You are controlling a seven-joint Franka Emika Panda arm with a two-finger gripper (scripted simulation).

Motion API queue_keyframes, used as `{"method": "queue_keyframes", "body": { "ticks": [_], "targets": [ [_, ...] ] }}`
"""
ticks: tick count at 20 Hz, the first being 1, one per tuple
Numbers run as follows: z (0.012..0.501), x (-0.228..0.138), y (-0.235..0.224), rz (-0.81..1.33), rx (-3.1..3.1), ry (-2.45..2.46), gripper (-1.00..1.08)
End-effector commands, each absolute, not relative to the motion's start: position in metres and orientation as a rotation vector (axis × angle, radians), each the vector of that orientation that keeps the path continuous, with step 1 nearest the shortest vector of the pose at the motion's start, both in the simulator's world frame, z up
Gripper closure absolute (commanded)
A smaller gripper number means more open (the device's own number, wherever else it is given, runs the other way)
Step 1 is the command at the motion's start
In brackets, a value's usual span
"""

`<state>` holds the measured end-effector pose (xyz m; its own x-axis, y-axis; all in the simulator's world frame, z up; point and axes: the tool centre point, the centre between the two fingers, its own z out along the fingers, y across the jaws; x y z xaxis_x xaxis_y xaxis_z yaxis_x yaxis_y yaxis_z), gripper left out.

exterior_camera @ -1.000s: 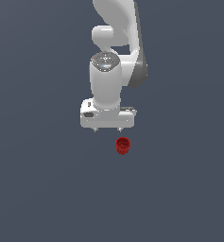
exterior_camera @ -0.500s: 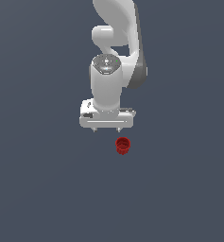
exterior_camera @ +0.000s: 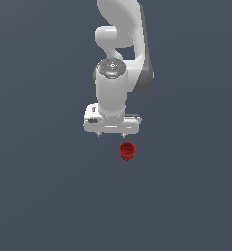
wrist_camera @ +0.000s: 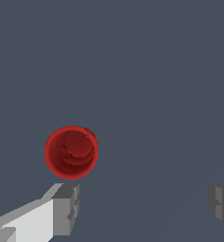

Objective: Pick up the object and move it to a goal position.

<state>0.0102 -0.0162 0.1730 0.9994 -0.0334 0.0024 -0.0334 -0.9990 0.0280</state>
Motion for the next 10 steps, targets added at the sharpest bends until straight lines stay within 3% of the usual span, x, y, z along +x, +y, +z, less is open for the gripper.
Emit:
{"method": "queue_keyframes", "body": {
  "ticks": [1, 10],
  "targets": [
    [0.170, 0.011, -0.013, 0.003, 3.114, -0.091, -0.92],
    [0.152, 0.013, 0.005, 0.004, 3.107, -0.338, -0.92]
  ]
}}
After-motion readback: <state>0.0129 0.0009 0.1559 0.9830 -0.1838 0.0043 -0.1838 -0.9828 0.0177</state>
